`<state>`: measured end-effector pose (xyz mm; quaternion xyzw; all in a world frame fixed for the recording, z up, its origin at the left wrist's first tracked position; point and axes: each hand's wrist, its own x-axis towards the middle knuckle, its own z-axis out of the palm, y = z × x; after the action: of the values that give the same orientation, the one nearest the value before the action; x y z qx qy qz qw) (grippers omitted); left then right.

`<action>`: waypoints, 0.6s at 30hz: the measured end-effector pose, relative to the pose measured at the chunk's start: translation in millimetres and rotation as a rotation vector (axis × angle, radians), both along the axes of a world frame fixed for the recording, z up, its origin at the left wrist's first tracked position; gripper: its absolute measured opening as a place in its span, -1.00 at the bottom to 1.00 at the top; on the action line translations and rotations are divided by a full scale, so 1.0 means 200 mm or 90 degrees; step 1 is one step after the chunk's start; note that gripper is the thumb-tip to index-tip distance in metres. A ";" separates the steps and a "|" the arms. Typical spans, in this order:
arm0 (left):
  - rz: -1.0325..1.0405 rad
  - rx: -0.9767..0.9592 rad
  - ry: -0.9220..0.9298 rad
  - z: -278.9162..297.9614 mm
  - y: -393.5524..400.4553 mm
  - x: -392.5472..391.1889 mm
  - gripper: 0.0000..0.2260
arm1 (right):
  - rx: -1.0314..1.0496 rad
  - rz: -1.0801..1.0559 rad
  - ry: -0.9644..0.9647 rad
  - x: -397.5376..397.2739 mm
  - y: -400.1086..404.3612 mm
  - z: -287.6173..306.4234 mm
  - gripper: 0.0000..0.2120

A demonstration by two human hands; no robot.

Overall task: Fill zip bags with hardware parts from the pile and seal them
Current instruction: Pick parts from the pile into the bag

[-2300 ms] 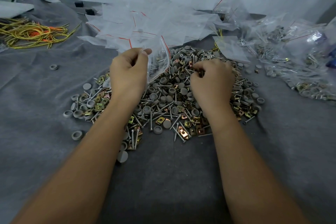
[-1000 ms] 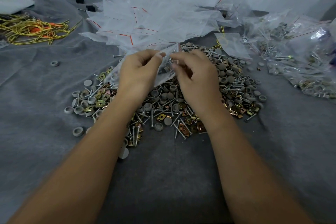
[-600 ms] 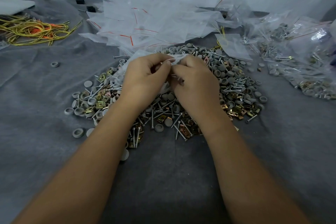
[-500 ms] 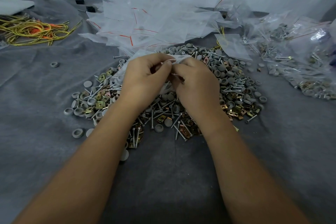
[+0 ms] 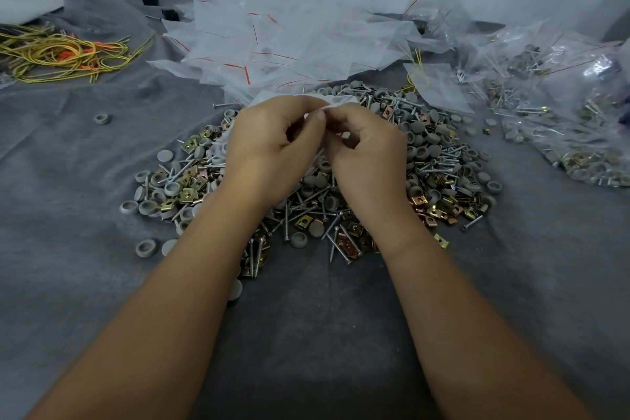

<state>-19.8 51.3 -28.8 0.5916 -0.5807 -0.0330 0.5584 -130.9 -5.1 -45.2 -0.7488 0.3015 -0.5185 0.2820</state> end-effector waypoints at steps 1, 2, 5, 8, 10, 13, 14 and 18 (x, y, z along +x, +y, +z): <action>0.004 -0.017 -0.012 0.00 0.01 0.00 -0.77 | -0.017 -0.004 -0.001 0.00 0.01 0.00 -0.86; 0.006 -0.034 -0.018 0.00 0.01 0.00 -0.77 | -0.046 -0.005 -0.004 0.01 0.02 0.00 -0.85; 0.009 -0.063 -0.024 0.01 0.02 0.00 -0.75 | -0.170 -0.019 -0.004 0.01 0.03 0.00 -0.86; 0.017 -0.072 -0.004 0.01 0.02 0.00 -0.77 | -0.250 -0.051 0.013 0.02 0.04 0.01 -0.87; 0.016 -0.080 0.011 0.01 0.02 0.00 -0.79 | -0.316 -0.070 0.049 0.02 0.05 0.00 -0.86; 0.019 -0.080 0.019 0.01 0.02 0.00 -0.78 | -0.367 -0.091 0.110 0.01 0.05 0.00 -0.88; 0.018 -0.082 0.013 0.01 0.02 0.00 -0.77 | -0.370 -0.110 0.140 0.01 0.04 0.00 -0.88; -0.004 -0.095 -0.048 0.00 0.02 0.00 -0.76 | -0.343 -0.162 0.277 0.00 0.03 -0.01 -0.94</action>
<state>-20.4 55.1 -28.9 0.5471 -0.6040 0.0306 0.5787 -130.7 0.1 -47.2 -0.8454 0.2982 -0.4386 -0.0629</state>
